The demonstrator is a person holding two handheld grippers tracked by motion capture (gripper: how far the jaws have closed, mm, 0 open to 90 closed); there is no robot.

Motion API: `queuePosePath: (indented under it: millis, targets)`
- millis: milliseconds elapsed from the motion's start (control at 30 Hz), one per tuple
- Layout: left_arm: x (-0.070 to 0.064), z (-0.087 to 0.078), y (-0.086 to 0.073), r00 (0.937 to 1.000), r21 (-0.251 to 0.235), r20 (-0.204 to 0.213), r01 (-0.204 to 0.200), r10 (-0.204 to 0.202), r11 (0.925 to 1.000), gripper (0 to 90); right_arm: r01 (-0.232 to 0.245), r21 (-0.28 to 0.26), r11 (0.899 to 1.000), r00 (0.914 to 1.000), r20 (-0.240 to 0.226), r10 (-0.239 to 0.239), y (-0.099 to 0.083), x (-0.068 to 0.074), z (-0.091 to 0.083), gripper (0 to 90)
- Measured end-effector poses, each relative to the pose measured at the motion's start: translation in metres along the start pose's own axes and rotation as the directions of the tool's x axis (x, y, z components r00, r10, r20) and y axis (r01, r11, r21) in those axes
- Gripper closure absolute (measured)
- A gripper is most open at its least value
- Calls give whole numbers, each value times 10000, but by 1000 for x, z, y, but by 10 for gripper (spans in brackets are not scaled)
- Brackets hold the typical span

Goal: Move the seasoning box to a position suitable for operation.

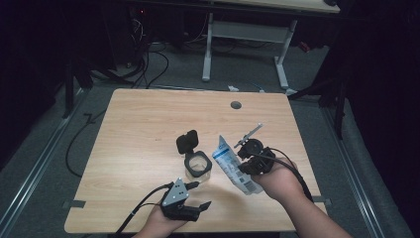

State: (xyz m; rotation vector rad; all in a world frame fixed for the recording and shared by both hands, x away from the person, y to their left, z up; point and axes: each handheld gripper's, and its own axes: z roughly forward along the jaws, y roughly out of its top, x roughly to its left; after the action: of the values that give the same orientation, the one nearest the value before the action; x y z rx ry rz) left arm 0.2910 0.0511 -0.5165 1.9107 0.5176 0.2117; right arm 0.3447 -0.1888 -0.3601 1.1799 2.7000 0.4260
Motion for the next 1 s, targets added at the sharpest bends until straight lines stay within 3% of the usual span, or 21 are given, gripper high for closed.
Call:
queuePosePath:
  millis: [167,700,833,1000]
  targets:
    - [-6,17,5,9998,18,183,-71,71,10000,223,77,91,9999,9999,-80,-76,6,5,2,900]
    - [-10,36,11,9990,-317,443,83,-69,9995,180,248,92,9996,9994,-238,-246,15,15,4,900]
    - [-13,42,16,9979,-33,642,133,-131,9999,179,262,147,9995,9993,-255,-258,17,18,5,900]
    - [-17,50,20,9979,-8,653,-21,21,10000,178,361,114,9993,9989,-296,-358,20,19,7,900]
